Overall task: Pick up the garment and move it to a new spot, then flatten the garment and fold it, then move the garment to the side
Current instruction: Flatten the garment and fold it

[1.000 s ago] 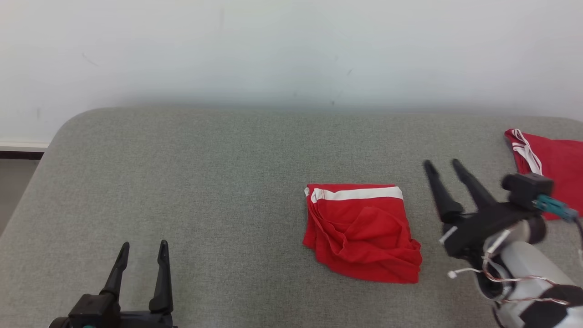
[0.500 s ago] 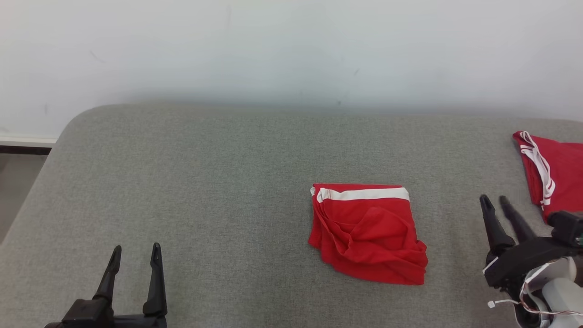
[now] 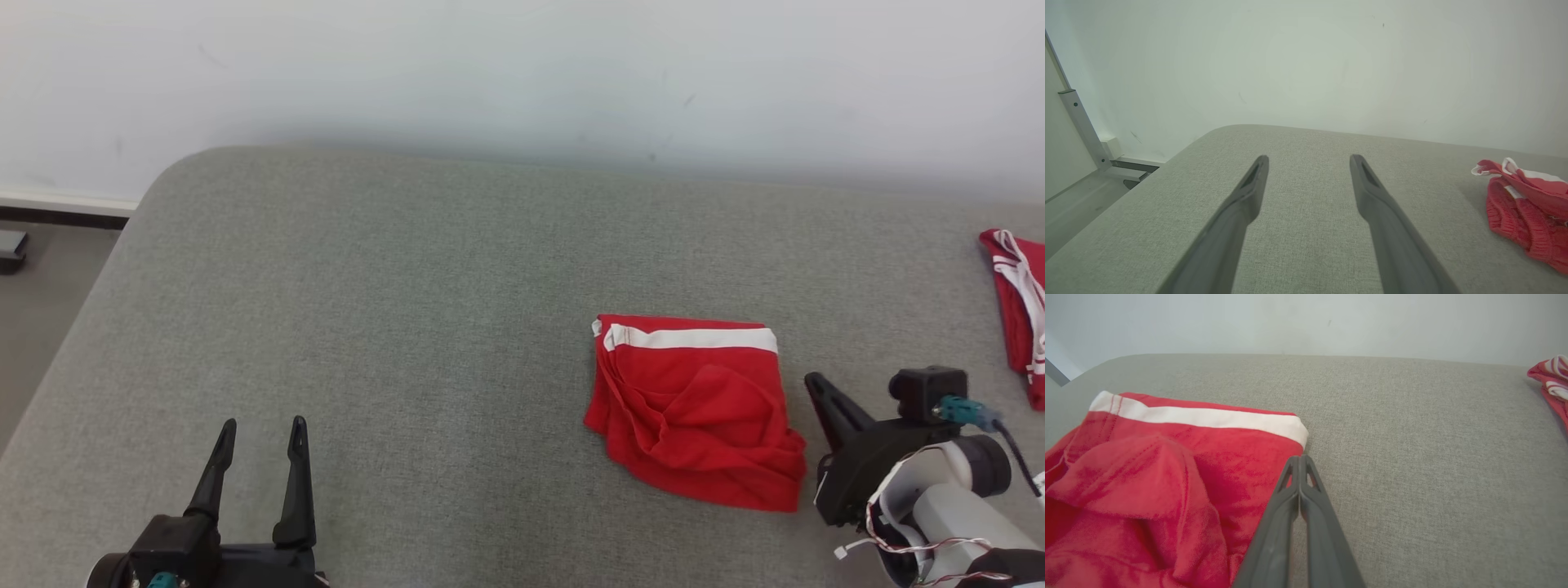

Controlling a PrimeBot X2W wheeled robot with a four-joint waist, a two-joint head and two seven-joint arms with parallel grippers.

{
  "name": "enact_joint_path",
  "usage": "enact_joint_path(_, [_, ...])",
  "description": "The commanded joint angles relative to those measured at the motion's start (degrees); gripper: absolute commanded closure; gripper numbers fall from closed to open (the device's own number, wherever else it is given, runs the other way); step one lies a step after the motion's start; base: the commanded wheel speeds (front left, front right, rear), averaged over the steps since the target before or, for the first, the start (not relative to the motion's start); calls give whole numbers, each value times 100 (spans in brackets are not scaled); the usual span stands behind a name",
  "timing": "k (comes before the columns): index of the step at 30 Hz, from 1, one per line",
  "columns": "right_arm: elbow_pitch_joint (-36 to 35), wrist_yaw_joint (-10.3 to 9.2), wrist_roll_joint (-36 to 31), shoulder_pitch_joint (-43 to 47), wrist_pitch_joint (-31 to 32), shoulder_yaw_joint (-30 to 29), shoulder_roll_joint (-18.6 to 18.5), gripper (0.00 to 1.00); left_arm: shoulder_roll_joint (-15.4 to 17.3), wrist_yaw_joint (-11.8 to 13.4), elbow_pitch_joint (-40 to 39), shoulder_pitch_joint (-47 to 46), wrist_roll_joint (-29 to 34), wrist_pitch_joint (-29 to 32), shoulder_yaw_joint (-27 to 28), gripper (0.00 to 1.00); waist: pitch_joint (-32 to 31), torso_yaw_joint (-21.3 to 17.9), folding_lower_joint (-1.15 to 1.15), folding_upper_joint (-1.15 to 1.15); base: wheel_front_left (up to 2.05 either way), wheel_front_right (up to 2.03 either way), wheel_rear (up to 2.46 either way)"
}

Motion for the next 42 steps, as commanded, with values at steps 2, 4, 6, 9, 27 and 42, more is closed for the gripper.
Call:
enact_joint_path(2, [142,-1,142,-89,-106,320,25,100,16,9,27,-79,-12,-15,-4,0,52,89,0,0,0,0,0])
enact_joint_path(4, [153,-1,169,-133,-180,608,26,100,16,9,33,-75,-18,-15,-6,0,48,104,0,0,0,0,0])
enact_joint_path(6, [120,-1,243,-141,-278,874,40,100,12,9,35,-71,-17,-15,0,0,44,107,0,0,0,0,0])
enact_joint_path(9, [10,-1,365,-134,-453,1199,29,100,5,9,38,-86,-29,-15,13,0,35,113,0,0,0,0,0])
enact_joint_path(27, [-697,-1,958,229,-701,2316,528,100,1,9,49,-101,-33,-15,-22,0,20,239,0,0,0,0,0])
enact_joint_path(42, [-1582,-1,49,982,-698,-223,634,100,10,9,46,65,8,-15,49,0,-223,-96,0,0,0,0,0])
